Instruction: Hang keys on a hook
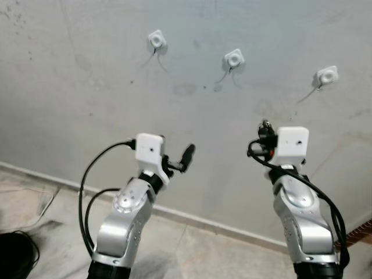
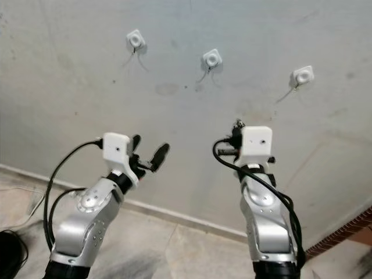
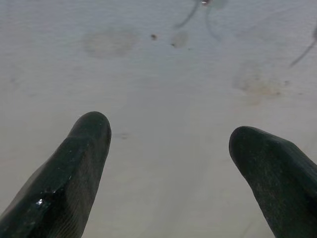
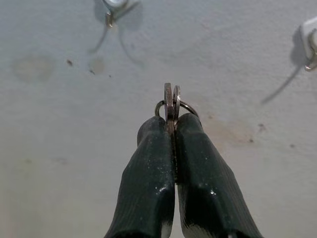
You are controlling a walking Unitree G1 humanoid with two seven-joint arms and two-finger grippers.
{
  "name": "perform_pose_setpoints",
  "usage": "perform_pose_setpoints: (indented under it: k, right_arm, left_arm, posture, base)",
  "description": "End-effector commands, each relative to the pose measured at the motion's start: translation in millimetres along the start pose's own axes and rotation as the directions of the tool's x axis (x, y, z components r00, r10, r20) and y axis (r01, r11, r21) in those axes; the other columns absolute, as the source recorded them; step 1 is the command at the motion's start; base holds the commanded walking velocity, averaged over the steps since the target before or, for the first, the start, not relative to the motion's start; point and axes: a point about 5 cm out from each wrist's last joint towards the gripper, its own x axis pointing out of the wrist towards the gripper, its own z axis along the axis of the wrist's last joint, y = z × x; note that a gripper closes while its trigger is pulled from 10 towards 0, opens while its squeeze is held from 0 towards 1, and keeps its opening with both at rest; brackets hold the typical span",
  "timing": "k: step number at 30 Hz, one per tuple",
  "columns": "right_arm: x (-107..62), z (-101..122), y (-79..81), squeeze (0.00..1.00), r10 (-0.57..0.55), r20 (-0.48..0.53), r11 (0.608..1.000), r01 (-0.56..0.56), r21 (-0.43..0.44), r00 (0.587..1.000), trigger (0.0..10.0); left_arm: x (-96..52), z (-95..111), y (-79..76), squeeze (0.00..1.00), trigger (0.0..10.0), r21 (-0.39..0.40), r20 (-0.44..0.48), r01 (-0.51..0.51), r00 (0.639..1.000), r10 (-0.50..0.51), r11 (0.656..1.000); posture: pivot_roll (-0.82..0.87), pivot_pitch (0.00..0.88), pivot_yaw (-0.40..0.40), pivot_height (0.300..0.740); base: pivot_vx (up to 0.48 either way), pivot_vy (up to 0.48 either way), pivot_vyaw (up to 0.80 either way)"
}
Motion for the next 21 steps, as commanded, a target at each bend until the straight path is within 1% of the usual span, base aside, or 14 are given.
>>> perform_pose_setpoints:
  k: [1,4,5,21]
  right_arm:
    - [0.3,4.1,4.7,0.0,0.015,0.017,1.0,-0.015,0.011,1.0,10.0]
    - [0.1,3.9,4.6,0.0,0.015,0.016,1.0,-0.015,0.011,1.0,10.0]
    - [0.0,3.7,4.5,0.0,0.014,0.016,1.0,-0.015,0.01,1.0,10.0]
    - [2.2,3.9,4.8,0.0,0.019,0.016,1.0,-0.019,0.01,1.0,10.0]
  left_arm:
    - [-1.8,-0.1,3.9,0.0,10.0,0.006,-0.01,-0.021,1.0,0.021,1.0]
    - [-1.8,-0.3,3.7,0.0,10.0,0.005,-0.013,-0.019,1.0,0.019,1.0]
    - [-1.9,-0.3,3.6,0.0,10.0,0.005,-0.013,-0.018,1.0,0.018,1.0]
    - [-1.0,-0.6,2.1,0.0,10.0,0.005,-0.023,-0.005,1.0,0.005,1.0]
  posture:
    - [0.12,0.0,-0.109,0.74]
    - [0.12,0.0,-0.11,0.74]
    - [0.12,0.0,-0.109,0.74]
    - [0.13,0.0,-0.113,0.74]
  base:
    - [0.0,0.0,0.0]
    - [0.0,0.0,0.0]
    - [0.0,0.341,0.0]
    - [0.0,0.48,0.0]
